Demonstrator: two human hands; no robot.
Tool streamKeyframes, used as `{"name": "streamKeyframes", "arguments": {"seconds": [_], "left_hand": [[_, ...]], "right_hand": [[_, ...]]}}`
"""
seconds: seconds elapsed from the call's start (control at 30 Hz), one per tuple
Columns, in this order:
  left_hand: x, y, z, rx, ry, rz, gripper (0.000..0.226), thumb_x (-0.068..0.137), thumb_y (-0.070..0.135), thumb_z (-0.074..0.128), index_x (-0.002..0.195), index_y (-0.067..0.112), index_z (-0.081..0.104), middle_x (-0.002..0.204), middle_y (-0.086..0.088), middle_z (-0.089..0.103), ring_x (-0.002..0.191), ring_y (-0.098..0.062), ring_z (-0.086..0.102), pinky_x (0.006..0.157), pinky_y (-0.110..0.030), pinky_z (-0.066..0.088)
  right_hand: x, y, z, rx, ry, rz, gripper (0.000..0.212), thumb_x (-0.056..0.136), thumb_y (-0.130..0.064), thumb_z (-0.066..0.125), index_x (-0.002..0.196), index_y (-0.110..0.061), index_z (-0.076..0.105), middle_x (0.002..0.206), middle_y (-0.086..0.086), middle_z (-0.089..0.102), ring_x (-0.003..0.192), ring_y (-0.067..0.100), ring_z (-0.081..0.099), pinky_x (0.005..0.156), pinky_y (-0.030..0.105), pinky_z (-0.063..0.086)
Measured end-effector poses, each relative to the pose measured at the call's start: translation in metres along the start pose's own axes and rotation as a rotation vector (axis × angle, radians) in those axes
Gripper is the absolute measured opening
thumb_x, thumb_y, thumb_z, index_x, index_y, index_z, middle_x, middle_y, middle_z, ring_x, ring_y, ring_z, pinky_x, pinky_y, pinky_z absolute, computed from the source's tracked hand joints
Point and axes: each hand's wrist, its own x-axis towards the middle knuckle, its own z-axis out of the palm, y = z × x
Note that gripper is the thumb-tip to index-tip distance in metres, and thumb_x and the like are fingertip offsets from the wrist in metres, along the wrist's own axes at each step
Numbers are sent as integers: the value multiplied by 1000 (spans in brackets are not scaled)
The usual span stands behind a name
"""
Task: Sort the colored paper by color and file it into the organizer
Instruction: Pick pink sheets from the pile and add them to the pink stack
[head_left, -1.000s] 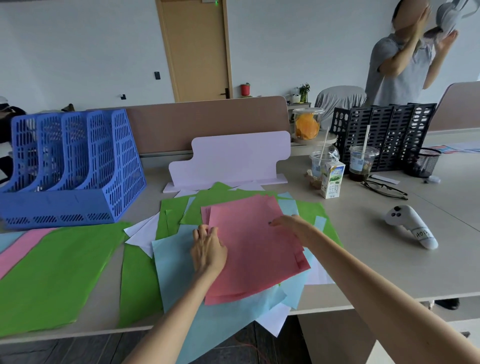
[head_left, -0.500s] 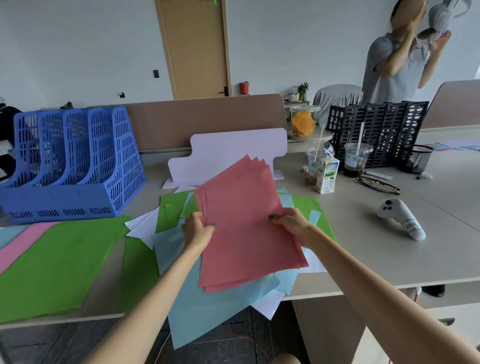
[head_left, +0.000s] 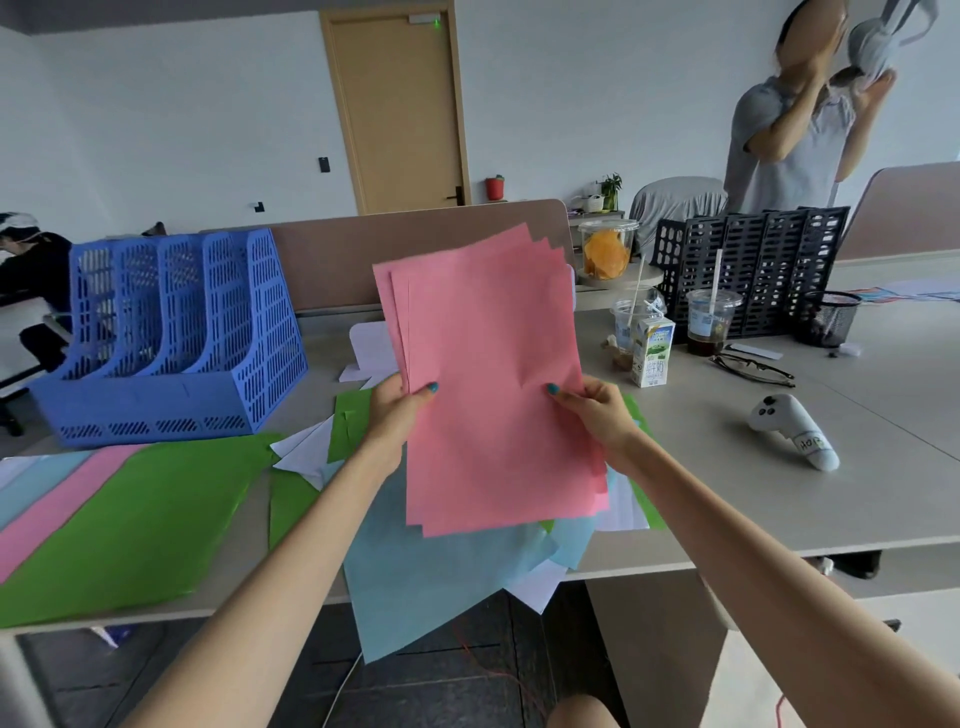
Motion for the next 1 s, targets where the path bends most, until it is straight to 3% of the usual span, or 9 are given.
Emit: {"name": "streamKeyframes", "arguments": {"seconds": [0.17,0.33,0.43,0.57,0.63,0.73,0.8,0.9,1.0], "left_hand": [[-4,38,2,5,56,272,22,90,1,57,109,11,58,101,1,65,87,-8,60,79,-23,48],[-21,41,4,-38,13,306,31,91,6,59,117,11,43,108,4,60,87,8,59,77,-6,45],[-22,37,2,18,-4,333,32,94,14,58,121,14,40,119,1,56,99,-1,55,83,-4,42],[-17,53,-5,16,-6,393,42,93,14,59,122,27,33,115,27,45,101,23,47,89,-1,36],[-16,61,-8,32,-30,410,52,93,18,60,136,20,30,116,30,41,104,12,48,89,-1,36],[-19,67,-9,66,-102,358,72,97,26,53,151,9,8,130,23,34,120,3,36,99,-10,28],[-18,70,-11,60,-88,360,61,98,23,51,149,16,16,126,29,36,112,13,41,97,-13,29],[-13,70,-11,52,-54,383,31,98,17,51,124,28,38,110,31,49,95,18,50,91,-16,35],[-17,63,-8,44,-59,345,42,100,17,47,138,19,32,116,25,44,107,6,45,91,-10,34]], "right_hand": [[-5,-35,11,-69,18,-205,11,86,-10,68,88,0,69,76,7,65,63,10,59,57,21,50],[-12,-46,13,-46,52,-176,22,72,-3,79,92,-8,70,84,1,72,73,10,66,71,27,56],[-18,-47,18,-48,43,-168,27,71,-3,79,96,-7,69,84,0,71,70,5,65,66,23,56],[-20,-62,26,-29,31,-158,32,70,-9,81,98,-14,67,88,-4,70,71,2,66,65,18,54],[-20,-70,29,-28,18,-162,38,63,-13,84,95,-19,65,87,-7,71,71,2,66,65,18,53],[-22,-75,34,-26,-13,-145,39,67,-10,82,102,-13,67,92,0,71,77,11,67,70,25,53],[-24,-78,37,-41,-8,-141,41,63,-12,83,102,-11,67,88,-1,71,73,9,66,65,22,52],[-25,-78,37,-27,37,-155,40,56,-19,75,94,-12,66,78,-5,69,63,2,64,56,16,49],[-24,-66,32,-29,44,-139,46,58,-17,78,102,-10,66,83,-2,69,68,7,65,56,17,49]]}}
